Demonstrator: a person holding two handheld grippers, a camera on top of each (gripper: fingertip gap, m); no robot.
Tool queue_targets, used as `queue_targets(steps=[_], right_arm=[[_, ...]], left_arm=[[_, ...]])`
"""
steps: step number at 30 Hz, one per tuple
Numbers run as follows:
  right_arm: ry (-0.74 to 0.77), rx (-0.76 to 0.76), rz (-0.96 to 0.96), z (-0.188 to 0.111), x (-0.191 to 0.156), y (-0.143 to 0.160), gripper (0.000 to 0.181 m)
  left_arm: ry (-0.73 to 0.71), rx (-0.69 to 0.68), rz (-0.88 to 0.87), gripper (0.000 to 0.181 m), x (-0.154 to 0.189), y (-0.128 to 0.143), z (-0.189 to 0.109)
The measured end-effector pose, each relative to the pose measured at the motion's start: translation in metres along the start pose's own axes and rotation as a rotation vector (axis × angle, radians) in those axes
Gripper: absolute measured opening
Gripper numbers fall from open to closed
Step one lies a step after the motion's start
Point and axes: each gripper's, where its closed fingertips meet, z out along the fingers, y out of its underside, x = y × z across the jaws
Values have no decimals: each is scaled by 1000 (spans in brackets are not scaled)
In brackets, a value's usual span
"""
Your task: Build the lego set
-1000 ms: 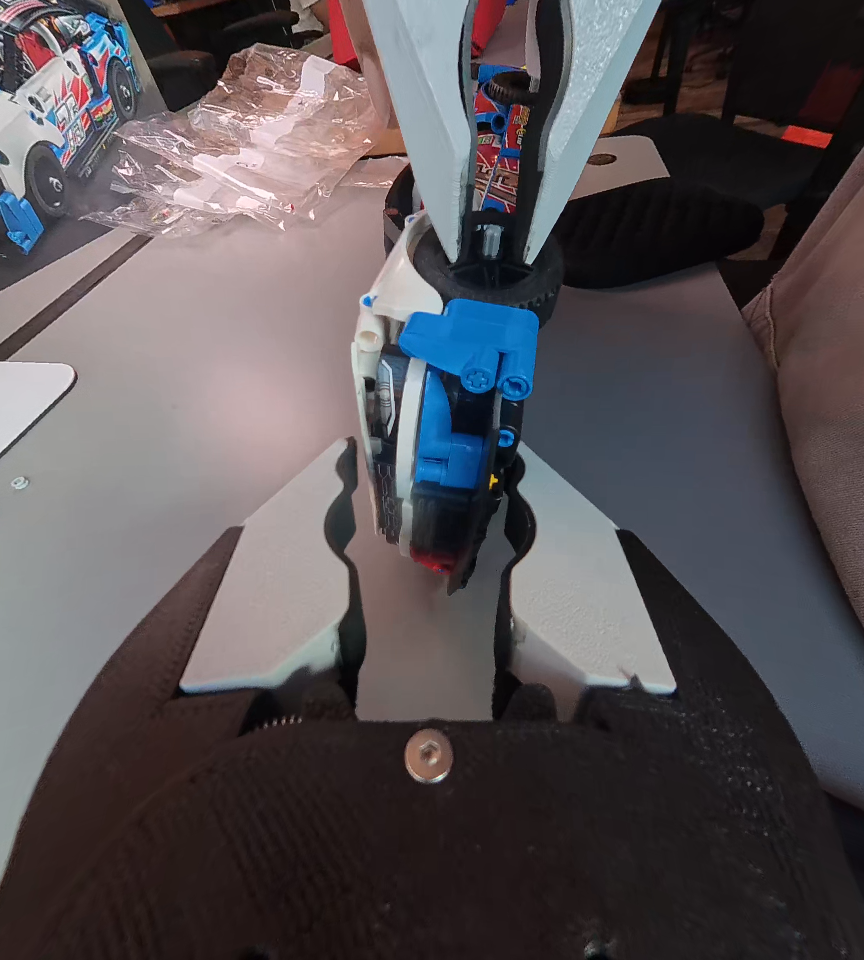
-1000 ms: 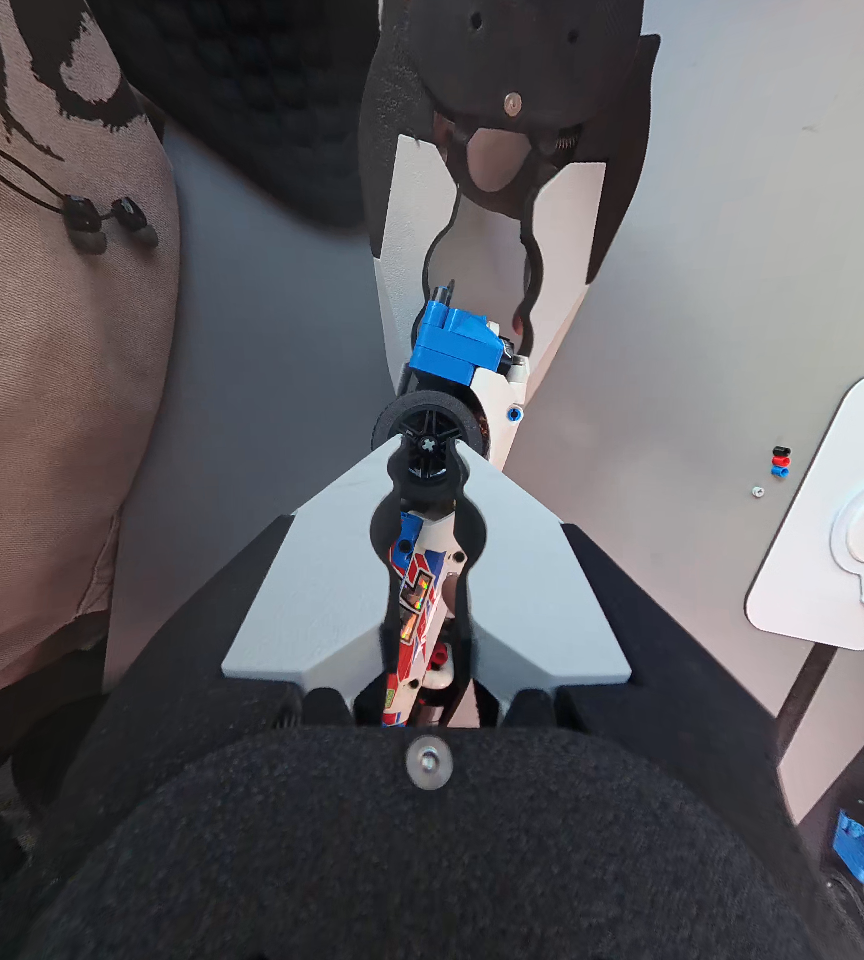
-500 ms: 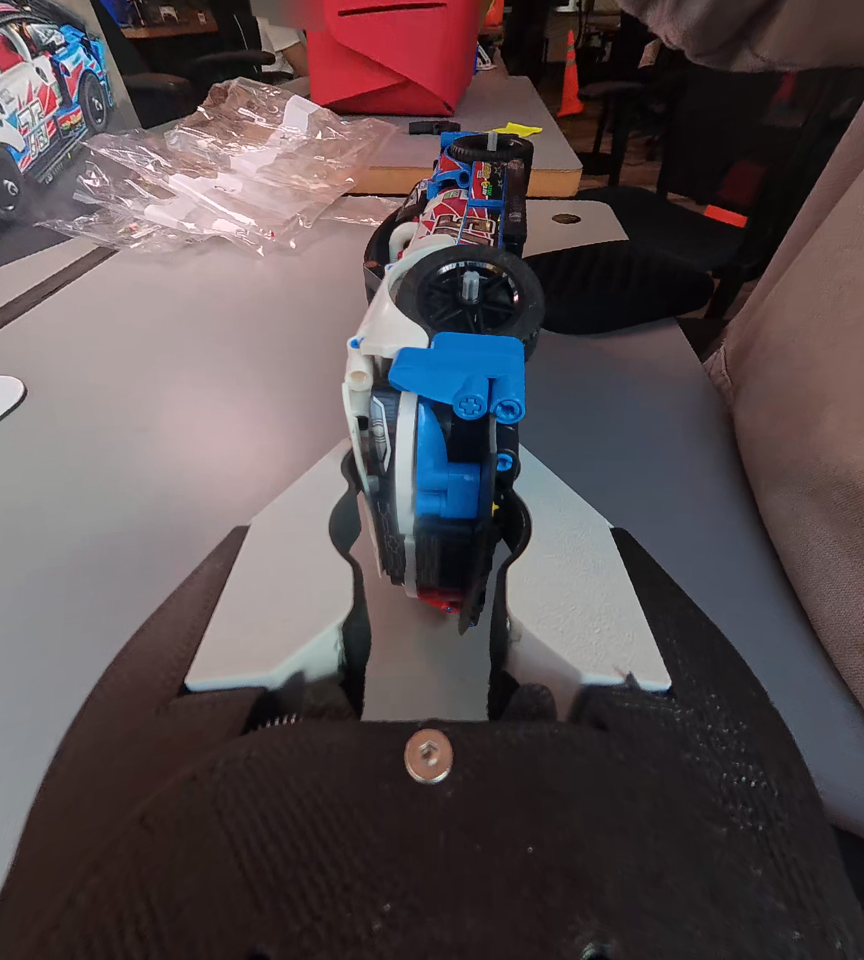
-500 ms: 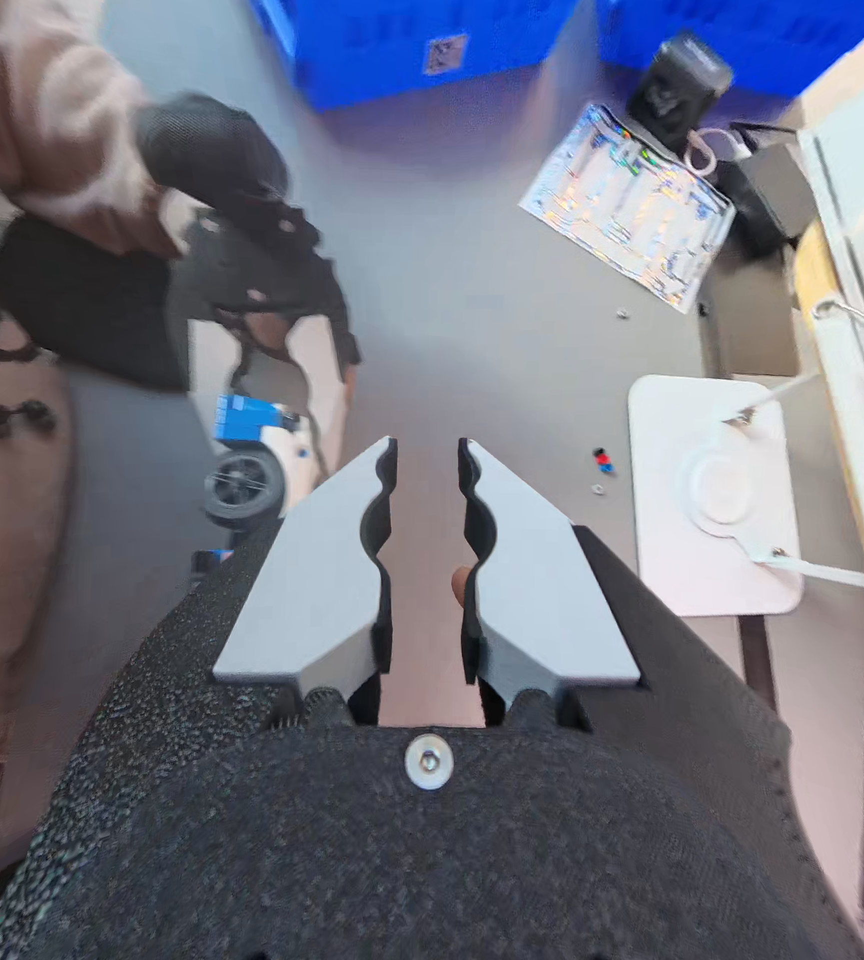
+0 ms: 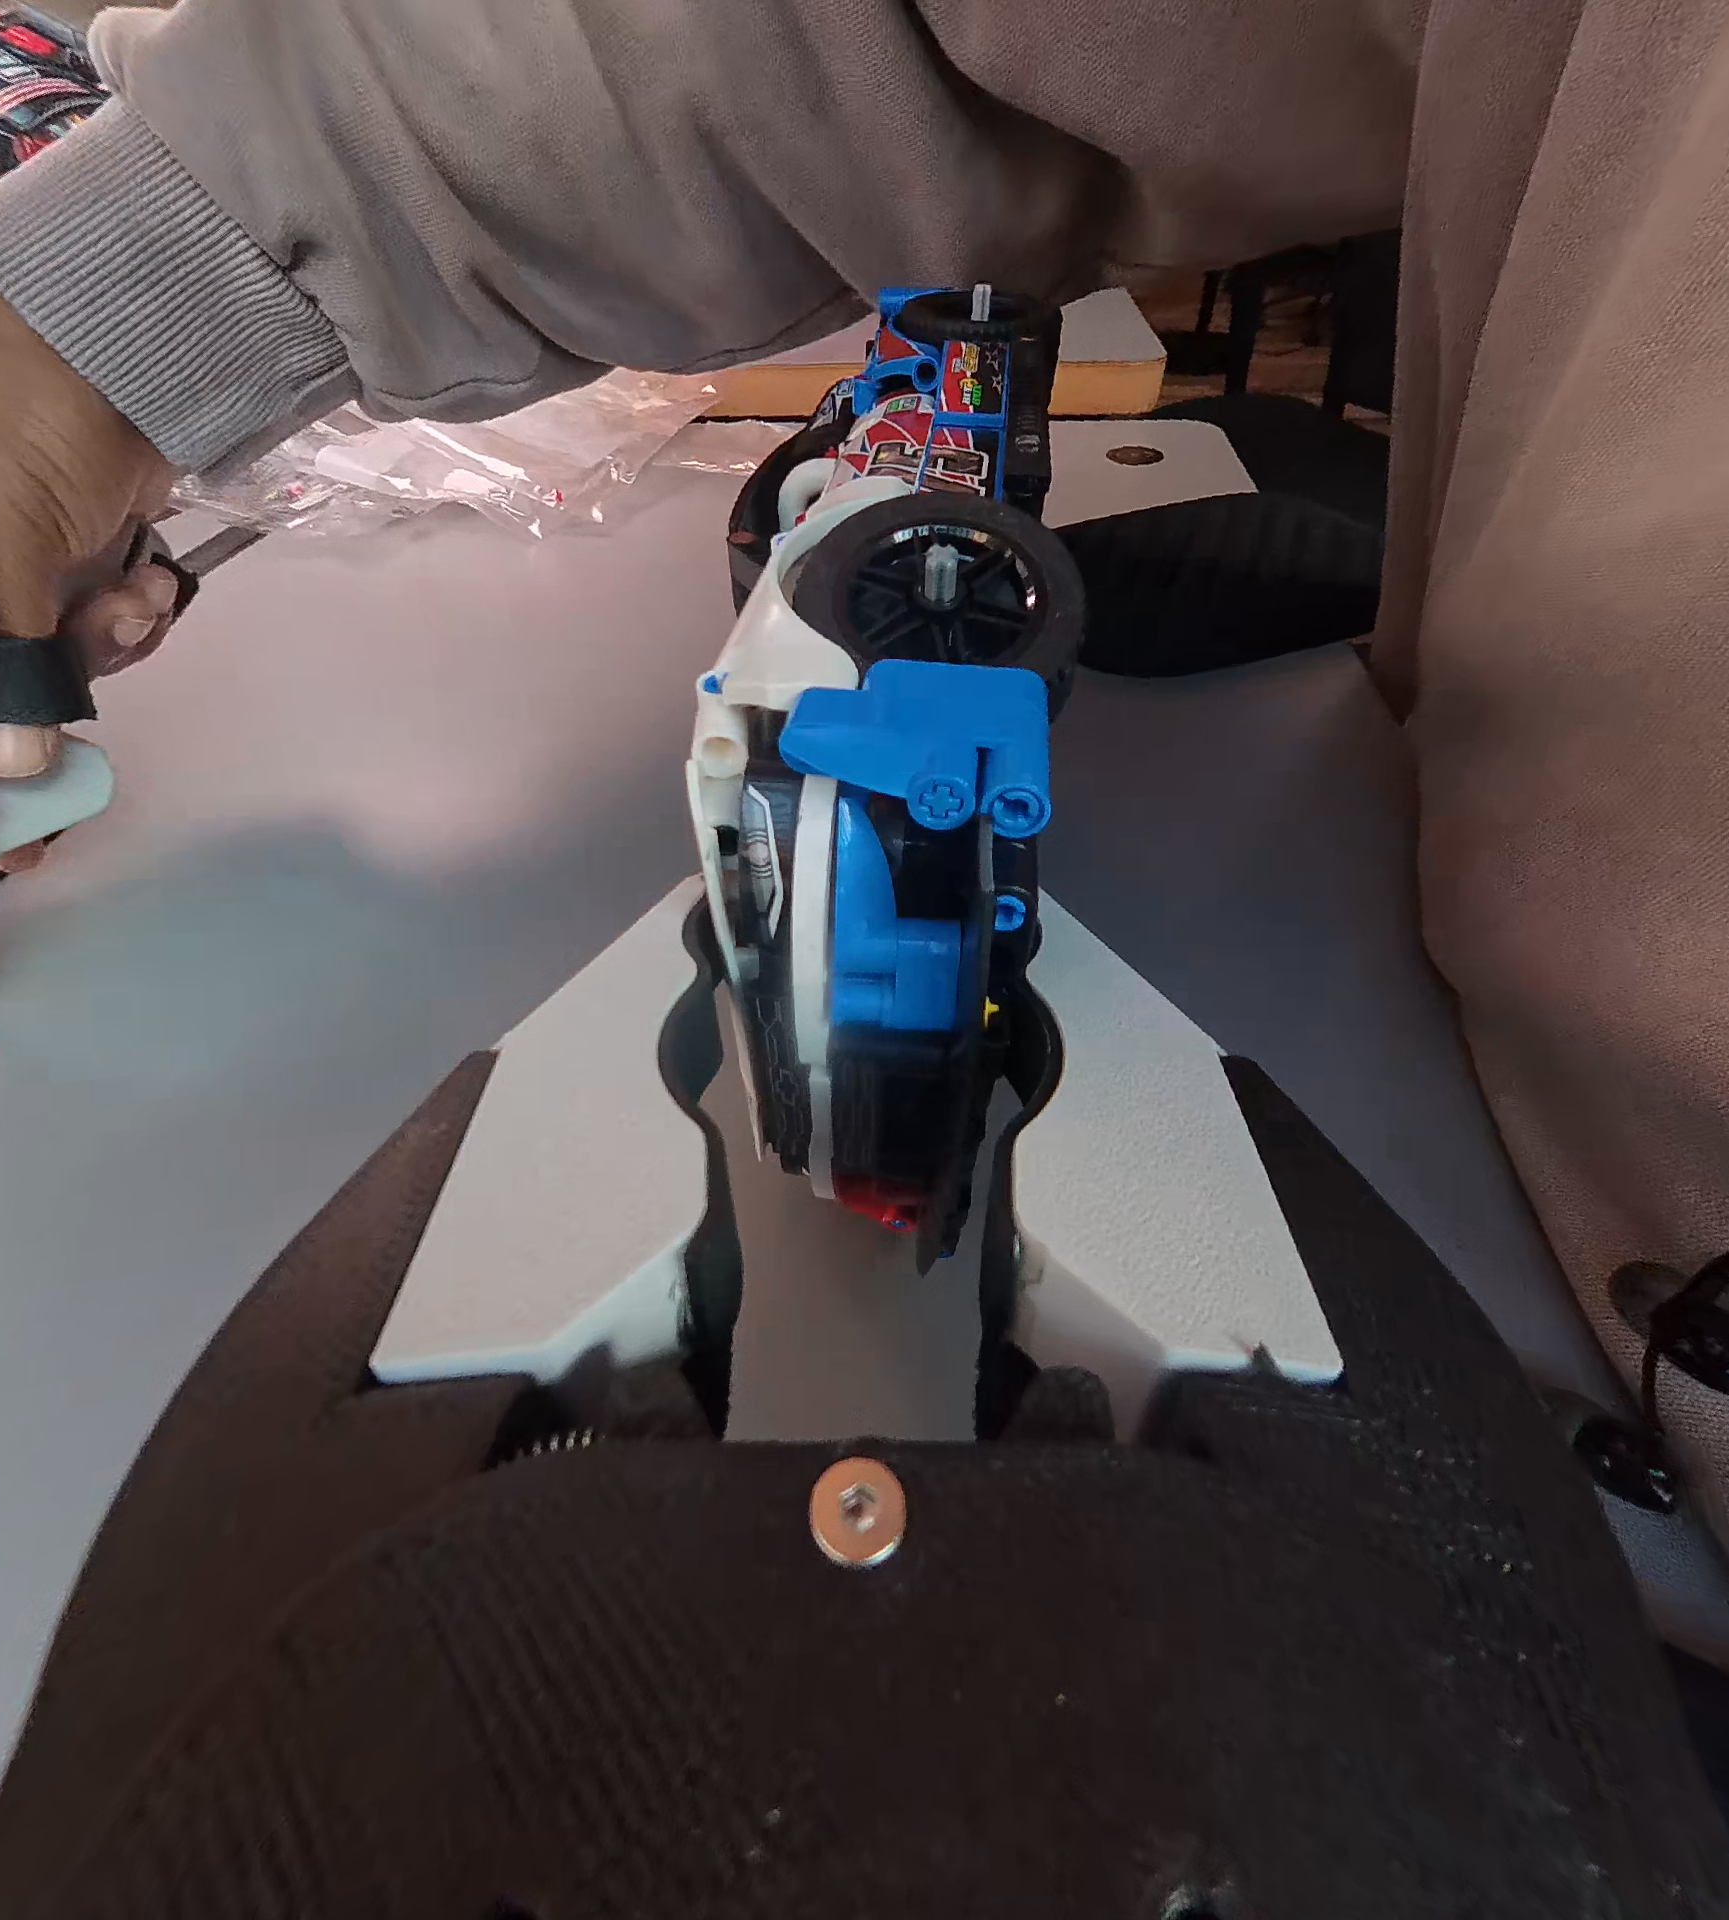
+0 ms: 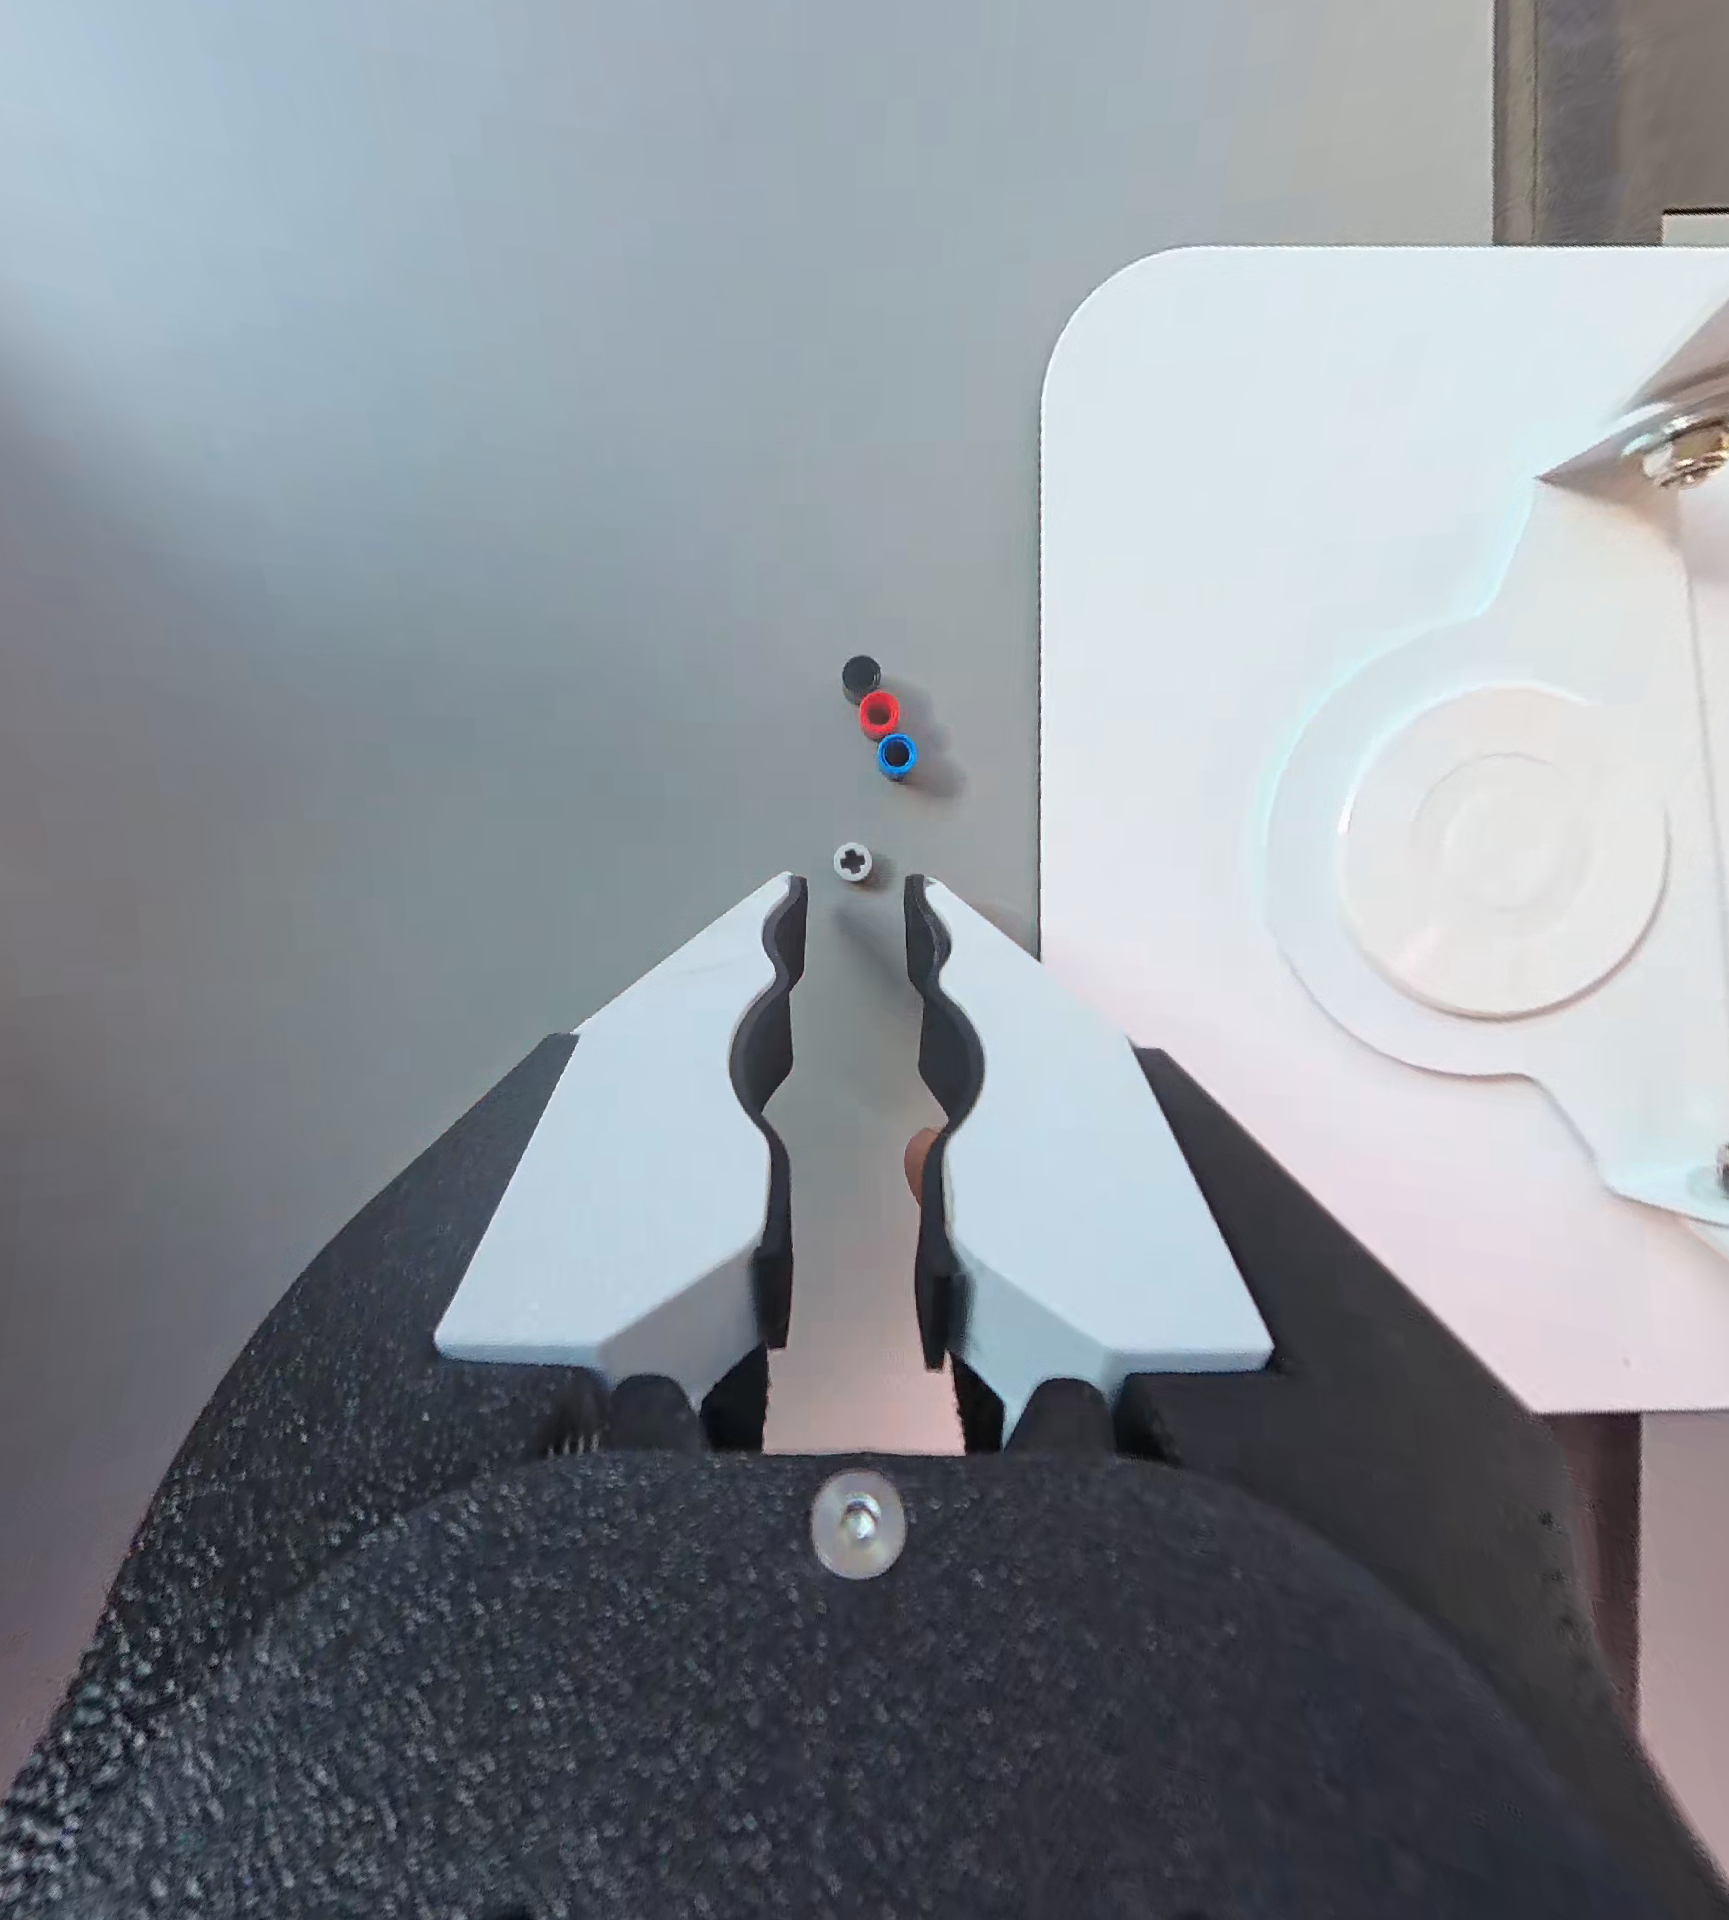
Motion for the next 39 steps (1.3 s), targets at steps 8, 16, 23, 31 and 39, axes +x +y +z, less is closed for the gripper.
queue_targets(steps=[8,16,23,31,39], right_arm=[[-31,-24,-64,9,-2,-2,4],[-146,226,-147,-88,-118,-70,4],[-111,125,-189,-133,-257,-78,4],[-4,11,-170,-121,-280,-61,4],[-33,-100,-294,-117,-280,-62,4]], left_arm=[[6,5,-18,50,-1,0,-1],[-7,-2,-49,50,-4,0,-1],[-59,-31,-46,50,-5,1,-1],[-110,-59,17,49,0,1,-3],[-113,-61,31,49,0,1,-3]])
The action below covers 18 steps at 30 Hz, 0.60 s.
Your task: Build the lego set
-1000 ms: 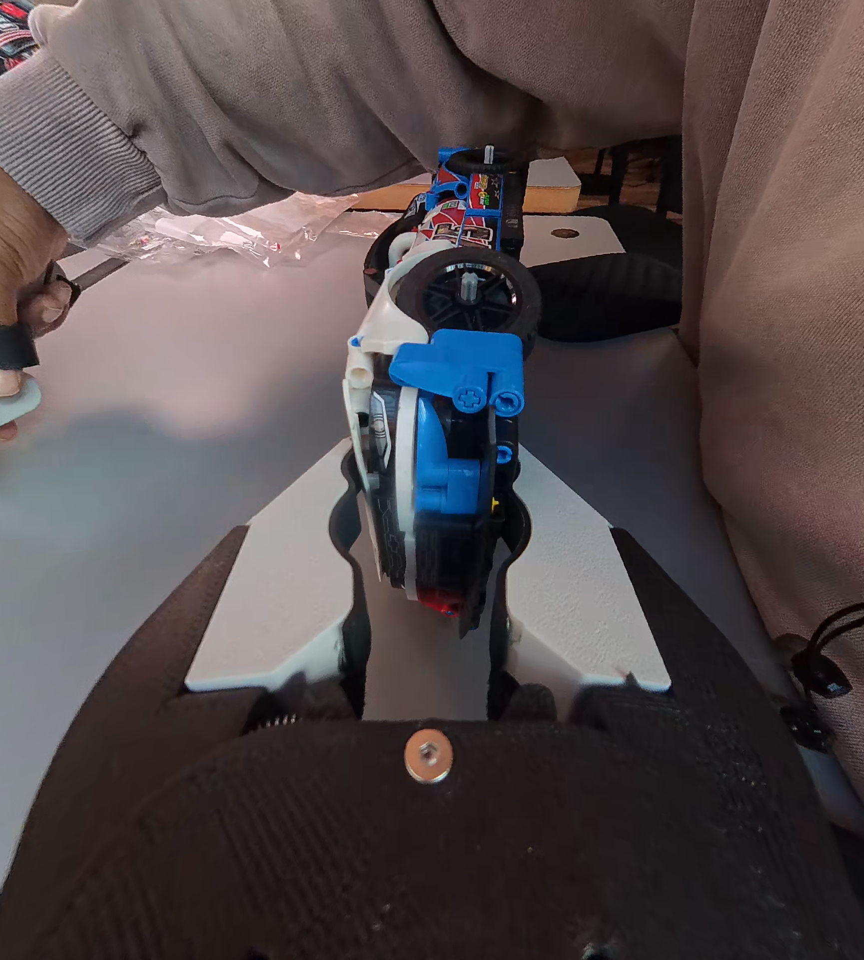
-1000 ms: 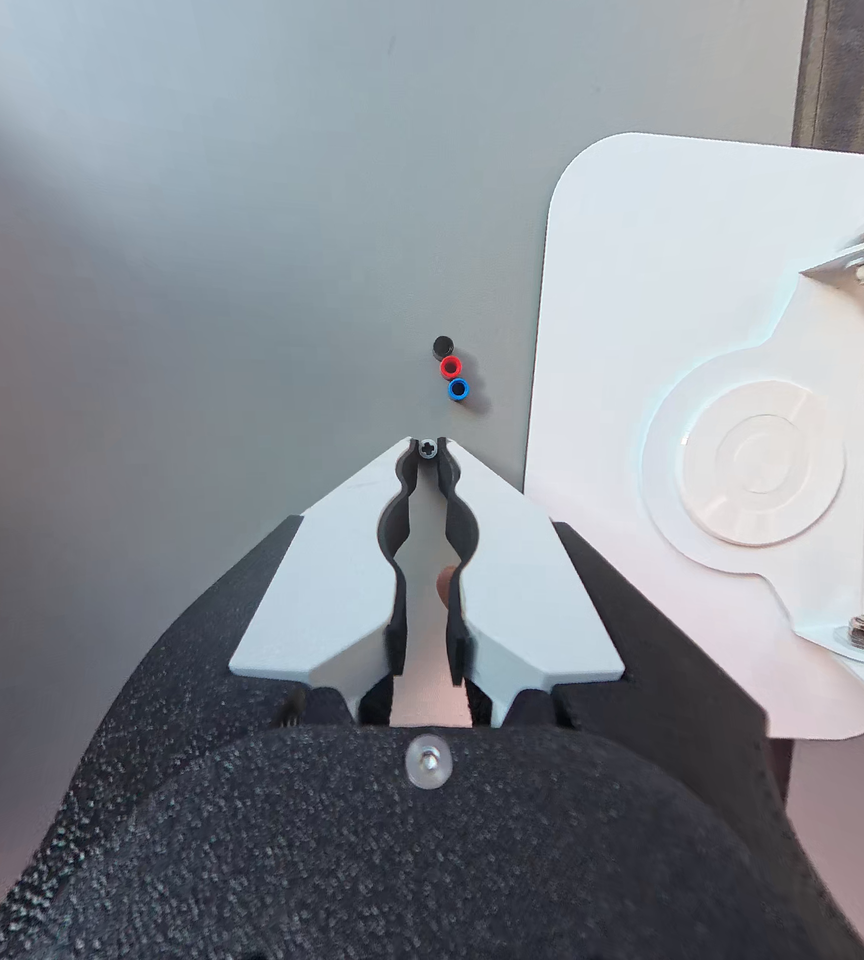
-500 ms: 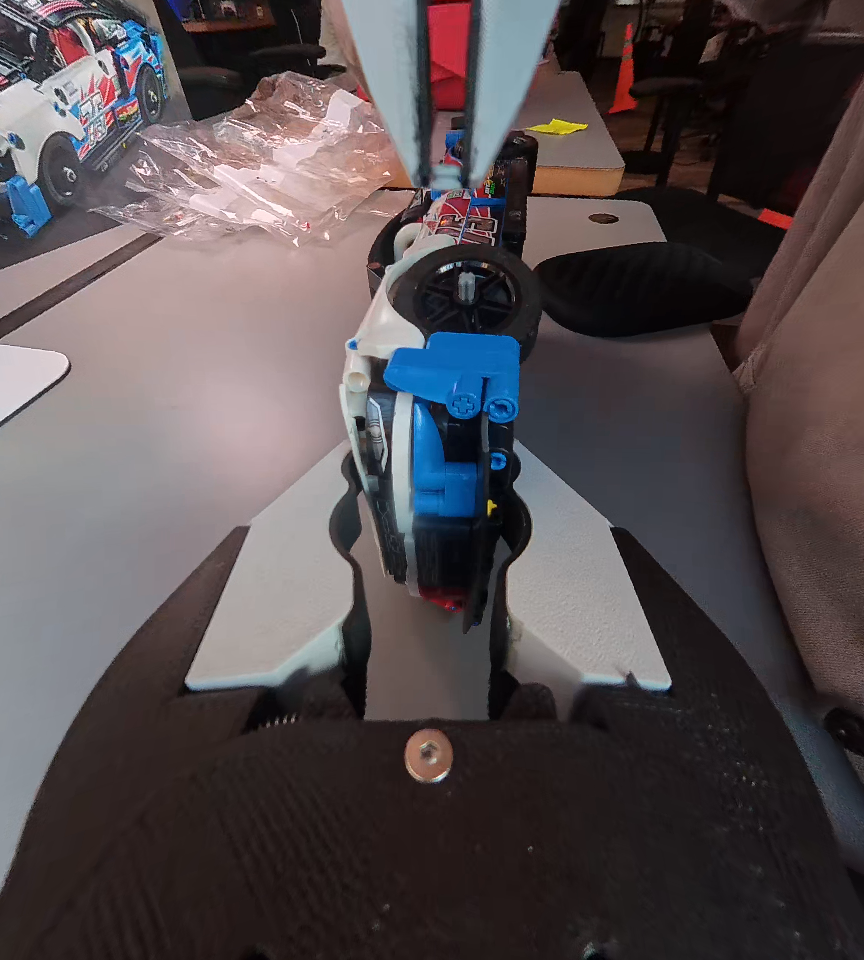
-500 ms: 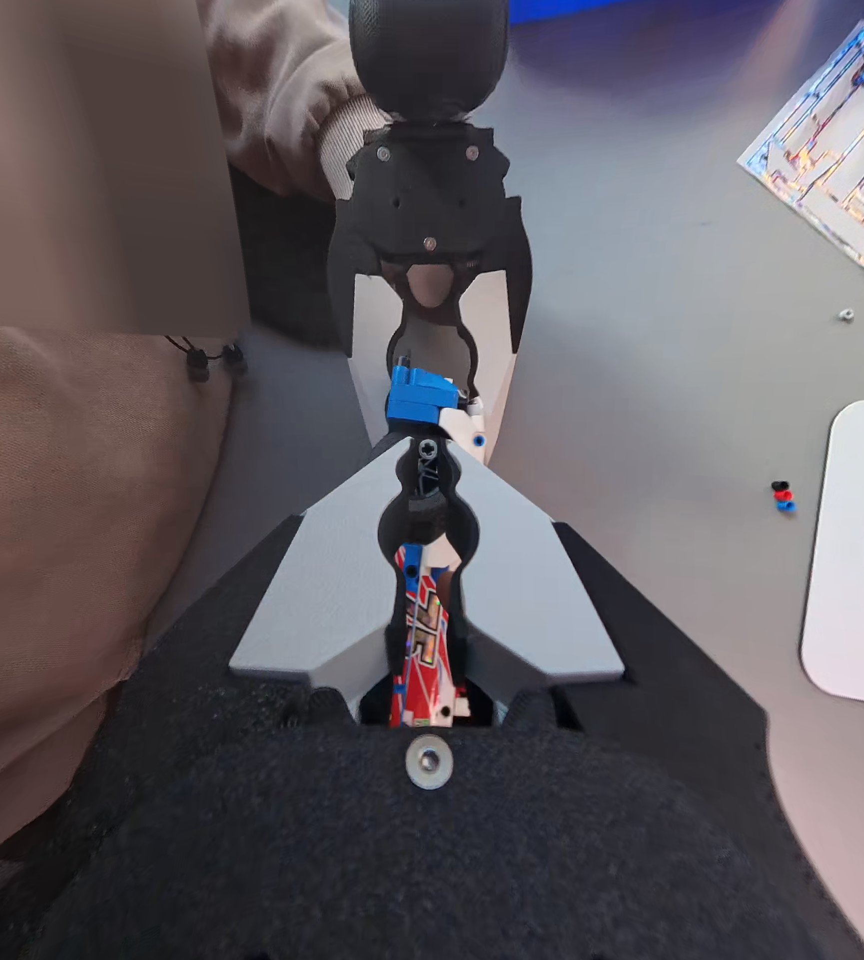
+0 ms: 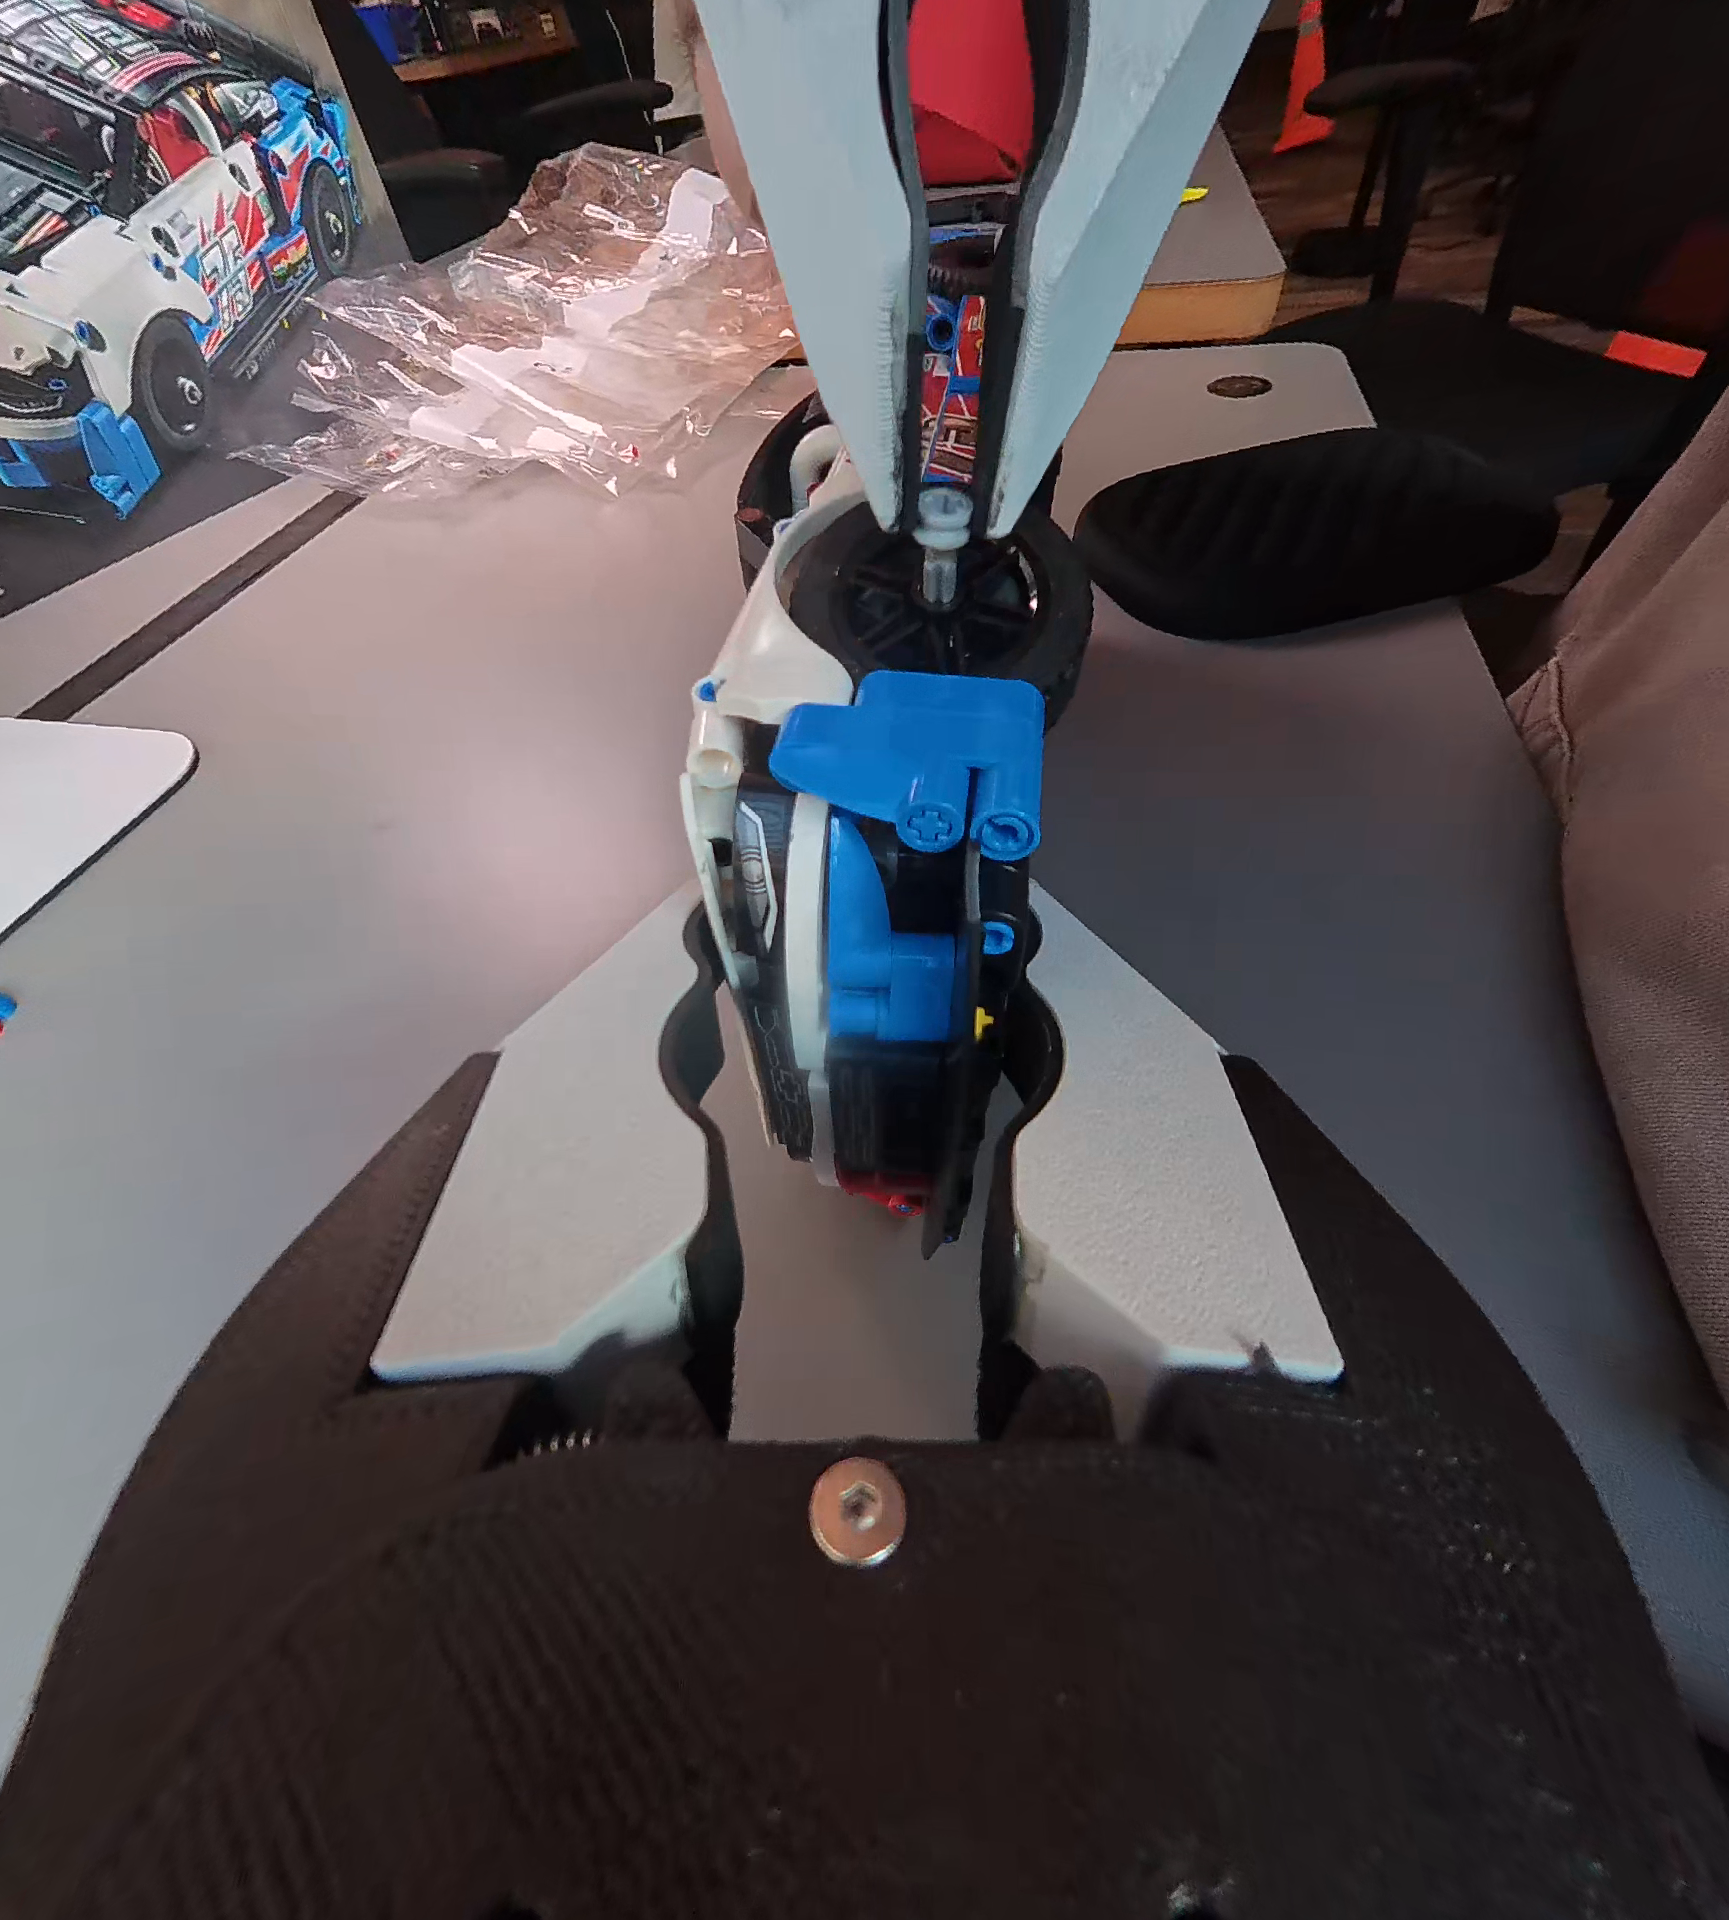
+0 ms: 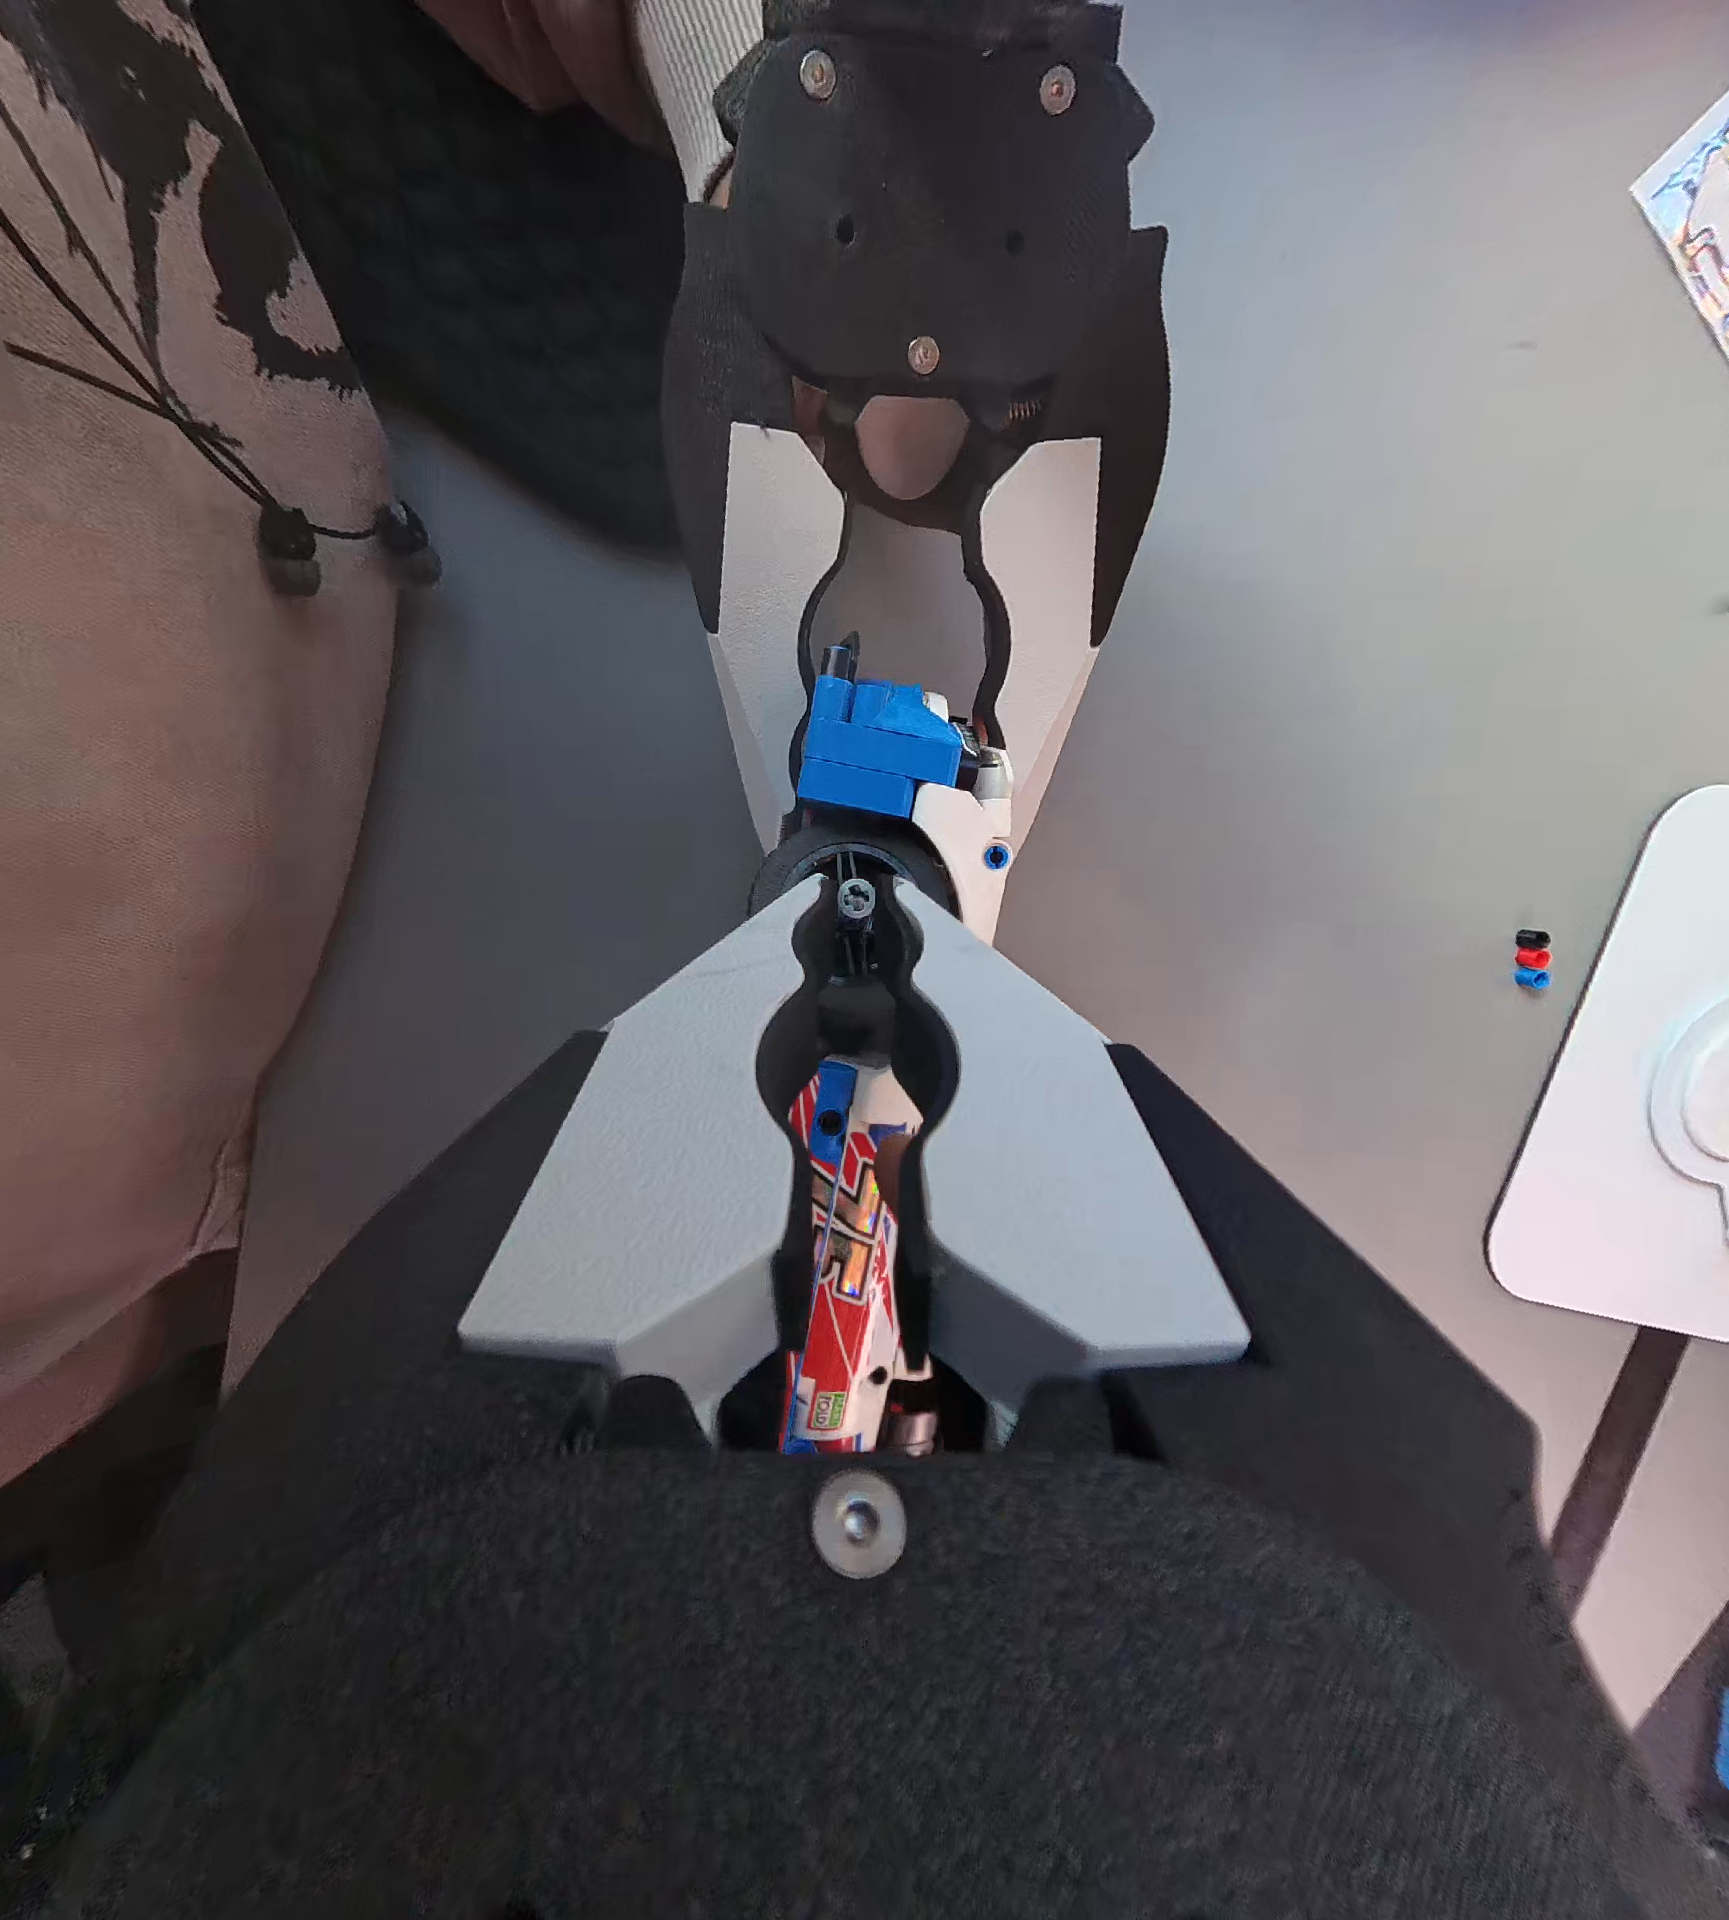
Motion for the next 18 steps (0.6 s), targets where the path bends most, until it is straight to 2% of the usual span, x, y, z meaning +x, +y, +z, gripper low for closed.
queue_targets(steps=[10,18], right_arm=[[-97,-125,-102,3,-3,3,4],[-143,-167,-153,3,-4,4,4]], left_arm=[[2,1,9,49,1,0,0],[3,3,16,49,1,0,0]])
